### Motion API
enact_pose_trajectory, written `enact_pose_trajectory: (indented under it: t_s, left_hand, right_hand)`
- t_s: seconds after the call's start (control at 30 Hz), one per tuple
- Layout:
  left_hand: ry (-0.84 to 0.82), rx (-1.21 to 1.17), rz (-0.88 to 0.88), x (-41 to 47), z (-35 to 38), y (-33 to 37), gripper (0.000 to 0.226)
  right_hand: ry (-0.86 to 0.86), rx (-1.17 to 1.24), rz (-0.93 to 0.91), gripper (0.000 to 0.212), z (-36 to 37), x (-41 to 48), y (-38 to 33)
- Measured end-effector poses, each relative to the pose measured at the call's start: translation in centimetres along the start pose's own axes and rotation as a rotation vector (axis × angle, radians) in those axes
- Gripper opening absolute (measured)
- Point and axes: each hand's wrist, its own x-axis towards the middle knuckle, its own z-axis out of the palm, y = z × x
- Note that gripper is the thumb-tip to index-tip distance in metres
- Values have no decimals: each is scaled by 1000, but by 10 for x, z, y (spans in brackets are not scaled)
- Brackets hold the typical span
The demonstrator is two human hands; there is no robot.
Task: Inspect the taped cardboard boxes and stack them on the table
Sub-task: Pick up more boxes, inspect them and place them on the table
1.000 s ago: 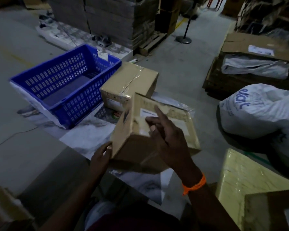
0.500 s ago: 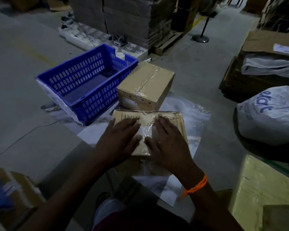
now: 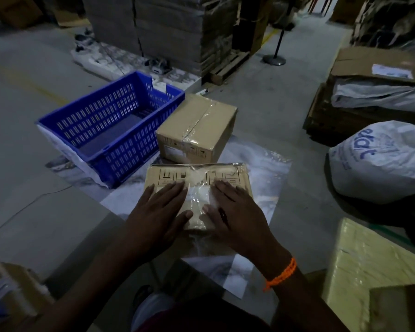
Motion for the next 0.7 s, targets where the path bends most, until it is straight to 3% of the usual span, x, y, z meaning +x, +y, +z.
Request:
enact_pose_trajectory:
  t_s: [0.17,0.33,0.6,0.7]
  left_hand:
    - [111,-54,84,-37,9,-9,59]
    - [173,-149,64,-52,22,-17,53]
    - [220,-233,39,-43,23,-16,49]
    - [250,-263,44,-43,24,-15,50]
  right_hand:
    - [95,-21,-144,42,-1,-38,13]
    - [171,-41,-131,42,3,-56,17]
    - [157,21,-127,42,5,-50,28]
    - [248,80,-149,40,11,-54,29]
